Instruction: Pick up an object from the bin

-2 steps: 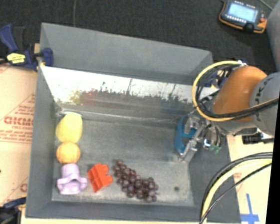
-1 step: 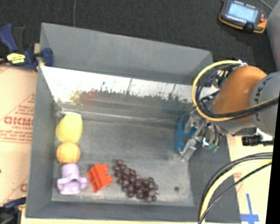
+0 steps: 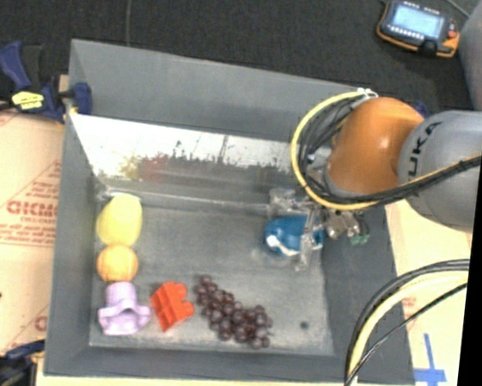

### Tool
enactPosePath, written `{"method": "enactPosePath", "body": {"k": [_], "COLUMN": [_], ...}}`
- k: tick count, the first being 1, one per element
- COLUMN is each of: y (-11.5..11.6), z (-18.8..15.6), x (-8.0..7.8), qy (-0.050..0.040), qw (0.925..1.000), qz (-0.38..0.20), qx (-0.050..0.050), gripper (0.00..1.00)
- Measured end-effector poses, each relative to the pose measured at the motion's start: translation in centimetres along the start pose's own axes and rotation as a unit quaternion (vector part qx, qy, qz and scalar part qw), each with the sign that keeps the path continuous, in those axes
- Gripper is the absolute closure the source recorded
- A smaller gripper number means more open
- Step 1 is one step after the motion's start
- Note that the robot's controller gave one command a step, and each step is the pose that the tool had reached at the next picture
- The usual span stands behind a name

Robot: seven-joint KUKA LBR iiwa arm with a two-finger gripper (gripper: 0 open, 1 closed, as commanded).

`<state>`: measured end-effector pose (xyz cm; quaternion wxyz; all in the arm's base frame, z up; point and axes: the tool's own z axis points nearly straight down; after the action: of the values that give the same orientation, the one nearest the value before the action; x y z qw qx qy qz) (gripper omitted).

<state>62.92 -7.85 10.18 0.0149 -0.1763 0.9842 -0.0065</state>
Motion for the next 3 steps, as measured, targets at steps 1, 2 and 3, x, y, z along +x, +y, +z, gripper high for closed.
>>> {"method": "enactPosePath", "body": {"k": [1, 2, 3], "y": [-3.5, -1.6, -1.6], "z": [3.0, 3.1, 3.1], "x": [-1.2, -2.1, -2.1], "qy": [0.0026, -0.0037, -0.0038], "qw": [0.9982, 0.9914, 0.9915], "qz": [0.060, -0.131, -0.130], "qx": [-0.001, 0.003, 0.003], "gripper": [0.00, 1.00, 1.00]}}
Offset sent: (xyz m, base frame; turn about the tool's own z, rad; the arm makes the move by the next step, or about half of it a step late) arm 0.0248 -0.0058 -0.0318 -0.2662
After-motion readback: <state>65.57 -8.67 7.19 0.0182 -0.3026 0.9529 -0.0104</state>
